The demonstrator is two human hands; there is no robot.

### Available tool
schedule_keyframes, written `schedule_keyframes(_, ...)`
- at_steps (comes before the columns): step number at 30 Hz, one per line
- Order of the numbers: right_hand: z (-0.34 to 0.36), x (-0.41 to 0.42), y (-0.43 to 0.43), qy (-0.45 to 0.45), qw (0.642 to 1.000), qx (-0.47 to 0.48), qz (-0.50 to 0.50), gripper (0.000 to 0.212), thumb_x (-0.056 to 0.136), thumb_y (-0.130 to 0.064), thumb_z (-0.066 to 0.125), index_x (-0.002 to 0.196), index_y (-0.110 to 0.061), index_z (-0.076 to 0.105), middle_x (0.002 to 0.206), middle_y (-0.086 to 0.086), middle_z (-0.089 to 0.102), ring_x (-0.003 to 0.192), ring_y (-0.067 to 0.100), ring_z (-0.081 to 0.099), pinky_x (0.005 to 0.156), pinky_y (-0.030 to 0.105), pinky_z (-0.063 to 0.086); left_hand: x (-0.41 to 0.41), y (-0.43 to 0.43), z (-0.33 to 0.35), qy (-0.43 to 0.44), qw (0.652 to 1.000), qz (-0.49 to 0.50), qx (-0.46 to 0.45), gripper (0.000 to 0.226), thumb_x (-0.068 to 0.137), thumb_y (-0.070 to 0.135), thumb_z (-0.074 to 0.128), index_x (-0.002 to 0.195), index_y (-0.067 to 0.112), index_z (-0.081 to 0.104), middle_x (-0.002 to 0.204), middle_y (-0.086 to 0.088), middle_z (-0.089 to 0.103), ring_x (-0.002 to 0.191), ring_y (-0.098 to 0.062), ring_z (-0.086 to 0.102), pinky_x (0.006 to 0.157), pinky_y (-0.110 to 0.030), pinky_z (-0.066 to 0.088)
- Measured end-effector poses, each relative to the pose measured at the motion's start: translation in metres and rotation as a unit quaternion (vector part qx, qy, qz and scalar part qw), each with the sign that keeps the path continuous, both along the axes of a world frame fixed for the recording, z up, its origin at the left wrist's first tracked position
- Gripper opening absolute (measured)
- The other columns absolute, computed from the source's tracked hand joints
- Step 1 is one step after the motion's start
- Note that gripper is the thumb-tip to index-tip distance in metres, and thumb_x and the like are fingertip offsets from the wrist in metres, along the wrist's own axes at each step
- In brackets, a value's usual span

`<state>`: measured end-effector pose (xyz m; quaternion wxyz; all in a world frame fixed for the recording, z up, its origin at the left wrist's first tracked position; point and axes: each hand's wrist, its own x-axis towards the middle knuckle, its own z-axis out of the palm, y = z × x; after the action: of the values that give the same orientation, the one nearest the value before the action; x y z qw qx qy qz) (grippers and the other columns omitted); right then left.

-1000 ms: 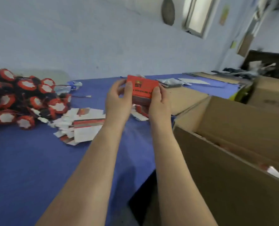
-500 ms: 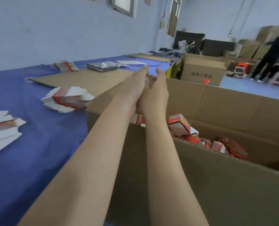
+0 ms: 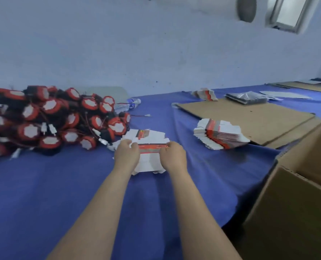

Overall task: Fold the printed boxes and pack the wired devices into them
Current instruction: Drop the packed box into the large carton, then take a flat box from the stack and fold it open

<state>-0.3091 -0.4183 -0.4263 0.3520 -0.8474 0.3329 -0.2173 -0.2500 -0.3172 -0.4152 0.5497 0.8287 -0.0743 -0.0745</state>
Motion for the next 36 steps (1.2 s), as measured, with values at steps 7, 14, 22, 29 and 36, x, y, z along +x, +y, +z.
schedule_keyframes(7, -0.019, 0.027, -0.007, 0.021, 0.999, 0.014, -0.025, 0.032, 0.090, -0.017, 0.042, 0.117, -0.016, 0.057, 0.122, 0.006, 0.060, 0.110, 0.030, 0.054, 0.081, 0.030, 0.044, 0.016, -0.002, -0.021, -0.042, 0.992, -0.022, 0.114, 0.020, 0.094, 0.013, 0.046, 0.107, 0.002, 0.057, 0.108, -0.014, 0.063, 0.085, -0.026, 0.051, 0.056, -0.029, 0.034)
schedule_keyframes(14, -0.022, 0.025, -0.012, 0.054, 0.995, 0.058, -0.068, 0.043, 0.091, -0.025, 0.050, 0.132, -0.012, 0.046, 0.131, 0.013, 0.053, 0.122, 0.034, 0.045, 0.095, 0.037, 0.041, 0.013, 0.008, -0.024, -0.075, 0.988, -0.057, 0.122, 0.017, 0.092, 0.010, 0.052, 0.103, 0.003, 0.063, 0.104, -0.014, 0.067, 0.095, -0.031, 0.061, 0.068, -0.031, 0.047)
schedule_keyframes(22, 0.010, 0.030, 0.019, -0.215, 0.962, 0.171, 0.002, 0.037, 0.090, -0.031, 0.061, 0.124, -0.016, 0.055, 0.121, 0.005, 0.062, 0.105, 0.019, 0.059, 0.090, 0.037, 0.049, 0.026, 0.059, 0.001, -0.158, 0.986, -0.037, -0.034, 0.013, 0.096, 0.013, 0.049, 0.107, 0.020, 0.051, 0.102, 0.007, 0.059, 0.094, -0.014, 0.055, 0.062, -0.019, 0.037)
schedule_keyframes(29, 0.015, 0.065, 0.128, -0.252, 0.931, 0.167, 0.204, 0.025, 0.096, -0.030, 0.053, 0.119, -0.021, 0.053, 0.101, 0.000, 0.066, 0.090, 0.012, 0.059, 0.076, 0.022, 0.045, 0.033, 0.123, 0.015, -0.227, 0.939, 0.225, -0.124, 0.083, 0.083, 0.059, 0.061, 0.143, 0.009, 0.032, 0.143, -0.008, 0.042, 0.136, -0.025, 0.034, 0.111, -0.051, 0.030)
schedule_keyframes(36, -0.008, 0.083, 0.198, -0.276, 0.899, 0.204, 0.272, 0.022, 0.097, -0.033, 0.052, 0.117, -0.024, 0.047, 0.095, -0.021, 0.061, 0.082, -0.015, 0.057, 0.067, 0.003, 0.041, 0.059, 0.178, 0.014, -0.290, 0.889, 0.314, -0.166, 0.071, 0.073, 0.053, 0.074, 0.118, 0.005, 0.046, 0.118, -0.005, 0.051, 0.112, -0.023, 0.053, 0.094, -0.045, 0.049)
